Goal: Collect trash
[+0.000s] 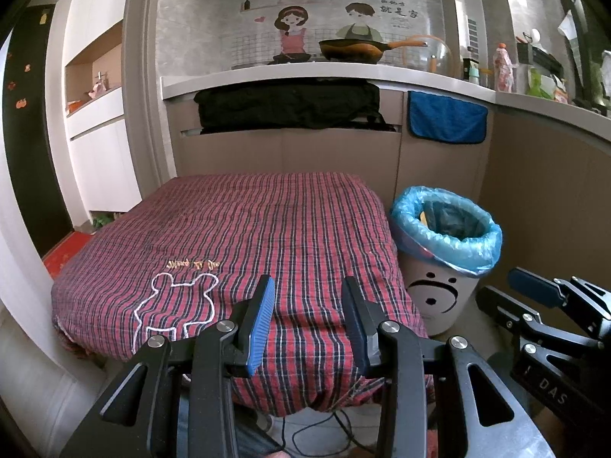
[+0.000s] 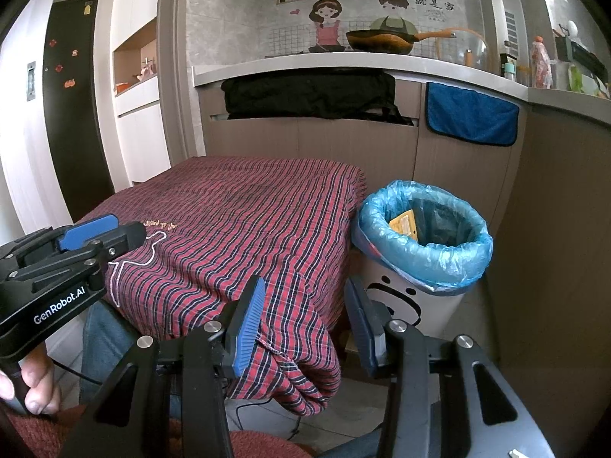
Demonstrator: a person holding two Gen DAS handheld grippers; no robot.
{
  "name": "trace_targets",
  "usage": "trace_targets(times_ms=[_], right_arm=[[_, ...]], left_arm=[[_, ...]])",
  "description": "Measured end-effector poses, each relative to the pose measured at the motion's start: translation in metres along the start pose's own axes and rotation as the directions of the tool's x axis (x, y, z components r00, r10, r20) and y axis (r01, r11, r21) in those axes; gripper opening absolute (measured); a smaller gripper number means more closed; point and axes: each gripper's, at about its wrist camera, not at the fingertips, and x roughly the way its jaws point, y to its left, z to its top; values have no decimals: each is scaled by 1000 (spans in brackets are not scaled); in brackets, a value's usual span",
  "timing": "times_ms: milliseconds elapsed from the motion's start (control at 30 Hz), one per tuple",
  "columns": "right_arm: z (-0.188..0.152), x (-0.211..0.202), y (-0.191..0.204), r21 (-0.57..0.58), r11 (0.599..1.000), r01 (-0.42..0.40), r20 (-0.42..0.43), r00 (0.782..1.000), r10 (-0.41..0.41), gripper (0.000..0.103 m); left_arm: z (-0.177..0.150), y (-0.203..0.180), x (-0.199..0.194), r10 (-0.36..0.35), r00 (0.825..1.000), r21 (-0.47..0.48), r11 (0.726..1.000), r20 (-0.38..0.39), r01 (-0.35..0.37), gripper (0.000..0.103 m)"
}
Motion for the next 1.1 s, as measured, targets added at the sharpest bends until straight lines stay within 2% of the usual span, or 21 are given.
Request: trace_targets(times_ms=[1100], right_arm=[[1, -6, 1, 14, 1000, 16, 13, 1000, -16, 41]], left_arm=[[0, 5, 3, -47, 999, 28, 998, 1, 47, 37]])
